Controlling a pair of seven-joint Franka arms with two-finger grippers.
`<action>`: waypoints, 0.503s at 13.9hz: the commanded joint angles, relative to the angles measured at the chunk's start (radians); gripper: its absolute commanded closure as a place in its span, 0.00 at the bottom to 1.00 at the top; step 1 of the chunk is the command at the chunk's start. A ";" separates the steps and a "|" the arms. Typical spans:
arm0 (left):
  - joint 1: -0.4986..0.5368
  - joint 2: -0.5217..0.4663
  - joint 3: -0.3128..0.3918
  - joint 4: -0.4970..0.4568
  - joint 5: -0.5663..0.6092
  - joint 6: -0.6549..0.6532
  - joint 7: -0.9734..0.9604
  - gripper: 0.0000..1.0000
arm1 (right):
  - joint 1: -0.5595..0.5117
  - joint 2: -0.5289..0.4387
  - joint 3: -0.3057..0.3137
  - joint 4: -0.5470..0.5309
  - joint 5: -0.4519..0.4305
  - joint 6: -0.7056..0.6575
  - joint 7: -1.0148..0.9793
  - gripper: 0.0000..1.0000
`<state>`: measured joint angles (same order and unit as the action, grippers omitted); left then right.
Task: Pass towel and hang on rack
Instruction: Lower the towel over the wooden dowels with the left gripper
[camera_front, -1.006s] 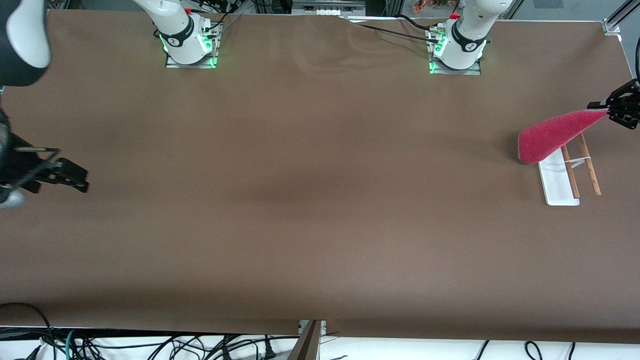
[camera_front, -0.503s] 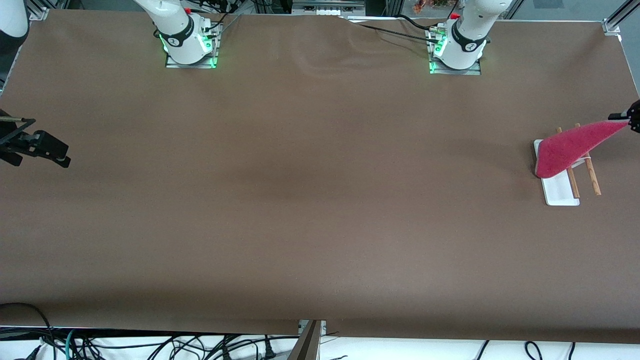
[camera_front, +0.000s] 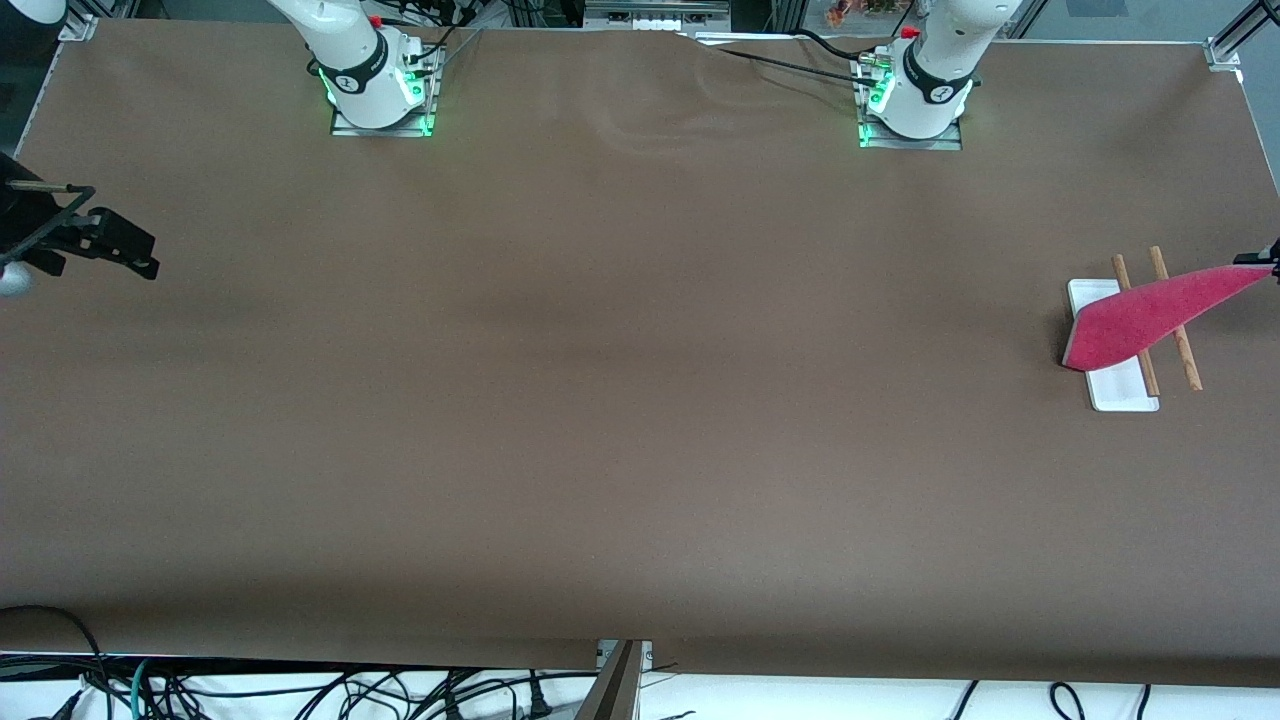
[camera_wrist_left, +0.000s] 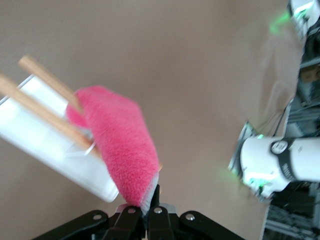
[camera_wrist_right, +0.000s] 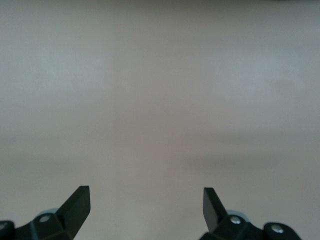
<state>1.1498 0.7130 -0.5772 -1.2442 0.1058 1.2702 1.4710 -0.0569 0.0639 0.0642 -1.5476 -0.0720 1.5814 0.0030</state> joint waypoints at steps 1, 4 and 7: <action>-0.021 0.020 0.066 0.031 0.038 0.044 0.132 1.00 | -0.006 -0.019 0.011 -0.031 0.017 -0.032 -0.023 0.00; -0.027 0.037 0.112 0.028 0.041 0.112 0.204 1.00 | 0.019 -0.015 0.011 -0.028 0.015 -0.034 -0.040 0.00; -0.030 0.060 0.138 0.028 0.041 0.176 0.219 1.00 | 0.019 -0.010 0.005 -0.020 0.024 -0.032 -0.050 0.00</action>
<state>1.1386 0.7519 -0.4536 -1.2441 0.1181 1.4185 1.6537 -0.0377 0.0664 0.0757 -1.5631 -0.0693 1.5572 -0.0206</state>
